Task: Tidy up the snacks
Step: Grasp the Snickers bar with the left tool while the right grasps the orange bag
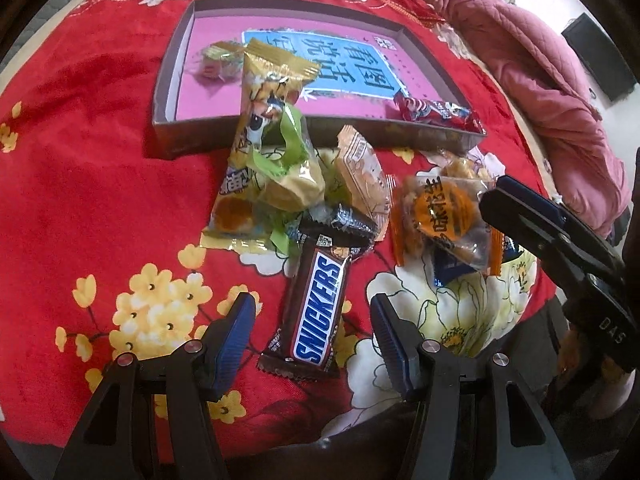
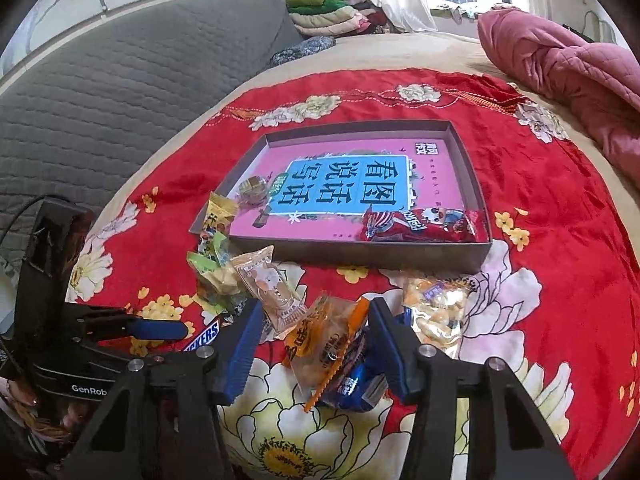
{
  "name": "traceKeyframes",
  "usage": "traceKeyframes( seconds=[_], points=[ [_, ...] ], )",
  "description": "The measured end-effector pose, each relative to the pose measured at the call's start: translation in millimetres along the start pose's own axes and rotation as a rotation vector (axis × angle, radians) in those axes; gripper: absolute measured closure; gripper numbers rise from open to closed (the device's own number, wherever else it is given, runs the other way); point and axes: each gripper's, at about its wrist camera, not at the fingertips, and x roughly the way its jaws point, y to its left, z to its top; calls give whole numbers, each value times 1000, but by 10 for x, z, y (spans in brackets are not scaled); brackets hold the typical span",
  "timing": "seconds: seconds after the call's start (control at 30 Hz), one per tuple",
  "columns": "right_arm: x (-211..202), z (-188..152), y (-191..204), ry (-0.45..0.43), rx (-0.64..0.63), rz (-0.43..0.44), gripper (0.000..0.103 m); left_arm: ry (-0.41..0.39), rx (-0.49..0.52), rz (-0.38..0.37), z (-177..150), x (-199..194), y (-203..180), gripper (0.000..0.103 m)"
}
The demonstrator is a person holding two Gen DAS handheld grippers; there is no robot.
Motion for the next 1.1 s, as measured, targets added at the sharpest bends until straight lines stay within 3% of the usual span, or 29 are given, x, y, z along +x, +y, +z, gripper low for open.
traceKeyframes(
  seconds=[1.1],
  points=[
    [454, 148, 15, 123, -69, -100, 49, 8, 3, -2, 2, 71, -3, 42]
  ],
)
